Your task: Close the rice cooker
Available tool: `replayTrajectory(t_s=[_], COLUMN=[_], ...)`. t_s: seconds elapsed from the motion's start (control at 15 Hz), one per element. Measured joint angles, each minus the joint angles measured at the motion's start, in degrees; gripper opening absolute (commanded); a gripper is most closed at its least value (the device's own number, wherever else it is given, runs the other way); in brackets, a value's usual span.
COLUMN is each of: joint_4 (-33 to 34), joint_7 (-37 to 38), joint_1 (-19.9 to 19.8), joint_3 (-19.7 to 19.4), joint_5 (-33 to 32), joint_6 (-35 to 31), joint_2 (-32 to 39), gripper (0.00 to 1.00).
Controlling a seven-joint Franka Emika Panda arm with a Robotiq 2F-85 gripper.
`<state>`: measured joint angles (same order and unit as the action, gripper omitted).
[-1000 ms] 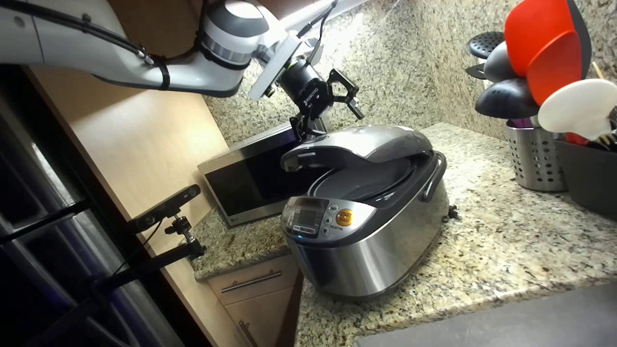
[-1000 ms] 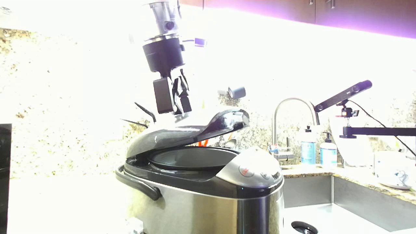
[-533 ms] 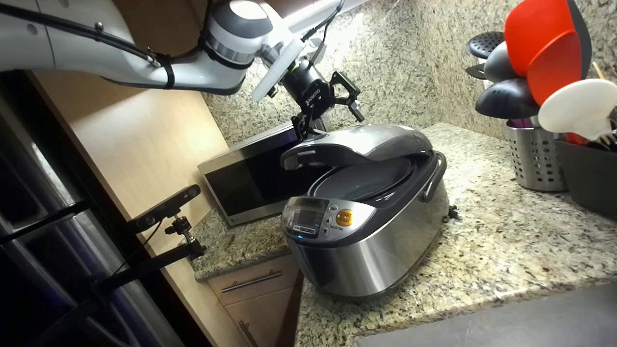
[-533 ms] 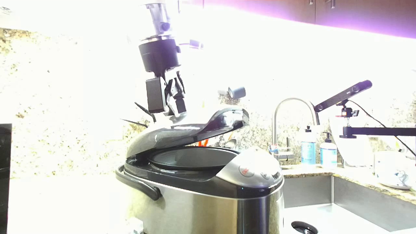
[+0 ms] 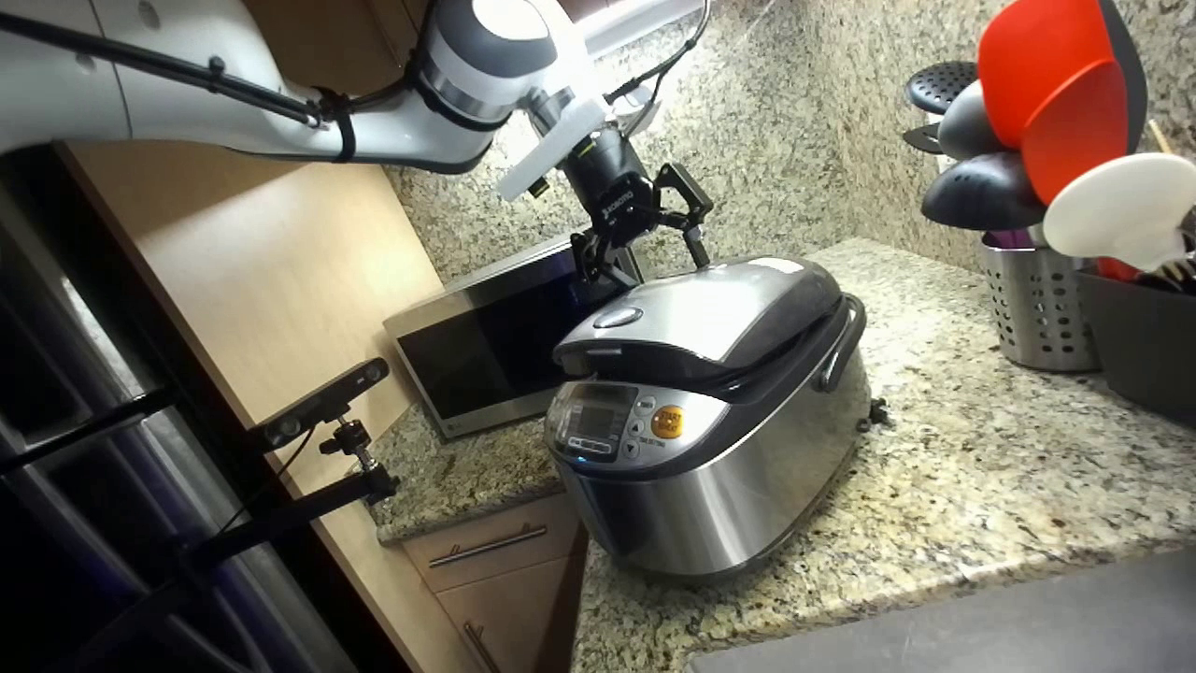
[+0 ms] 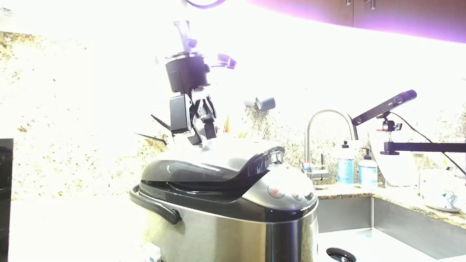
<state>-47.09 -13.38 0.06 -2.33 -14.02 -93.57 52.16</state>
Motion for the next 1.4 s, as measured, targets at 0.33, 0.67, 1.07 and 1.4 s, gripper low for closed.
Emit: replayTrajectory(t_s=[0.33,0.67,1.07,1.4], joint_4=[4.3,8.6,11.7,13.1], joint_7=[0.0,0.0,0.0,0.0], joint_1=[-0.6,-0.5,-0.3,0.0], joint_3=[0.1,0.1,0.0,0.0], joint_5=[1.1,0.8,0.3,-0.9], joint_6=[2.7,3.5,4.6,4.6], joint_2=[3.2,6.4,8.4,9.3], gripper=[1.00,1.00,1.00,1.00])
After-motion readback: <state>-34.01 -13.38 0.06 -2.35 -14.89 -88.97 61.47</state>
